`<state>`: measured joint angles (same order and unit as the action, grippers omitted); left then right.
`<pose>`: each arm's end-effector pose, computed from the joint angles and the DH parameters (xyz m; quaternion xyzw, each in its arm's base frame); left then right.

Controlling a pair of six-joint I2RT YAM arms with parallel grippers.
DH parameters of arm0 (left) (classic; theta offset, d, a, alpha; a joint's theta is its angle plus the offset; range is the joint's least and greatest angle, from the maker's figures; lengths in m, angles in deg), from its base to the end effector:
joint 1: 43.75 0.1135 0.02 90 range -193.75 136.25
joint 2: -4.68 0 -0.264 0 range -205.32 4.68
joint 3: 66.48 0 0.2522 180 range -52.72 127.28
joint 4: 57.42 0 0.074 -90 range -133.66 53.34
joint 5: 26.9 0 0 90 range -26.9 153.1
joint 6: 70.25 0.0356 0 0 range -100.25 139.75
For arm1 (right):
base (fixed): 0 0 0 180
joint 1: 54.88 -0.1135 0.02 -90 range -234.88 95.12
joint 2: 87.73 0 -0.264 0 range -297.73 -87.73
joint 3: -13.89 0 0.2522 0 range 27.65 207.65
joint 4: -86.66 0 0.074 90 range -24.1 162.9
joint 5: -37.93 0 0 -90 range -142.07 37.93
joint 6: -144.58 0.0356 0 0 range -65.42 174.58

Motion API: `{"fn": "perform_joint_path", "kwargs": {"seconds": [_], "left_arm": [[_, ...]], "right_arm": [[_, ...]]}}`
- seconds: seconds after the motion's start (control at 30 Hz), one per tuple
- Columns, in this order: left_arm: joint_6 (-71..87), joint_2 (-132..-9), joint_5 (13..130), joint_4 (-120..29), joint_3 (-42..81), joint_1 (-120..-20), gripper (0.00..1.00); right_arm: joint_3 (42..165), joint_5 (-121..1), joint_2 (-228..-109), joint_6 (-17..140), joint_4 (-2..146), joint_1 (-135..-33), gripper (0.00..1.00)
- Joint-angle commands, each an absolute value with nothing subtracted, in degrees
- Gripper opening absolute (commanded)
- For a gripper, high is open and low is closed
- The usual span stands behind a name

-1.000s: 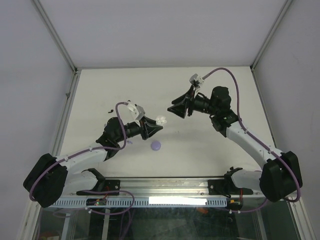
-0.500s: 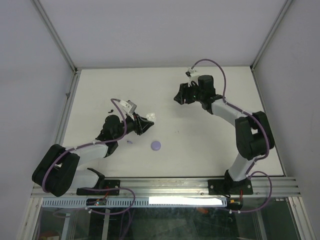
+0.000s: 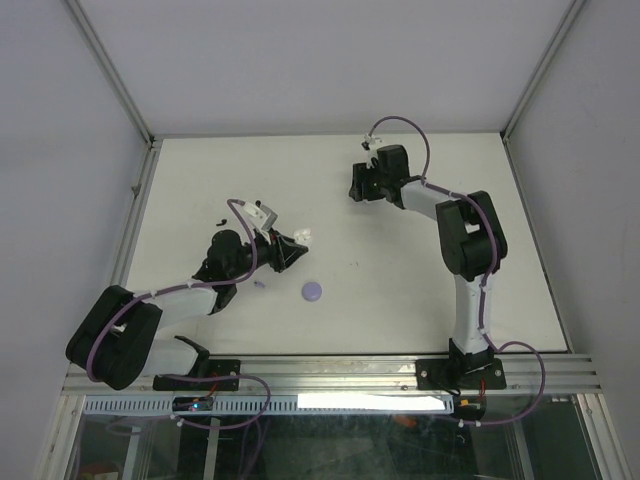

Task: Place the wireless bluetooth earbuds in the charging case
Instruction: Pick up the earbud from the center of the board.

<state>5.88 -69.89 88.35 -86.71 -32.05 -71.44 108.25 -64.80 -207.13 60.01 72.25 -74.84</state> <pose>0.2115 -0.1282 0.1854 0.2287 0.7299 -0.3781 0.5215 0.4316 0.1651 0.1677 -0.1606 0.8855 0.1910 0.3919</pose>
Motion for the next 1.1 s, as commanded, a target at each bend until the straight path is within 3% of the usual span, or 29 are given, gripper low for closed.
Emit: {"fn": "perform_joint_path", "kwargs": {"seconds": [0.0,0.77,1.07], "left_arm": [[8.1,-70.4,90.5,-89.5,-31.8,-71.2,0.00],[7.8,-71.1,93.1,-89.0,-31.3,-71.2,0.00],[7.3,-70.7,93.8,-89.0,-31.4,-71.2,0.00]], "right_arm": [[111.9,-59.6,-207.8,58.4,73.1,-74.5,0.56],[113.0,-71.6,-207.9,50.6,57.4,-76.3,0.51],[110.6,-69.0,-204.5,48.8,51.5,-77.1,0.51]]}}
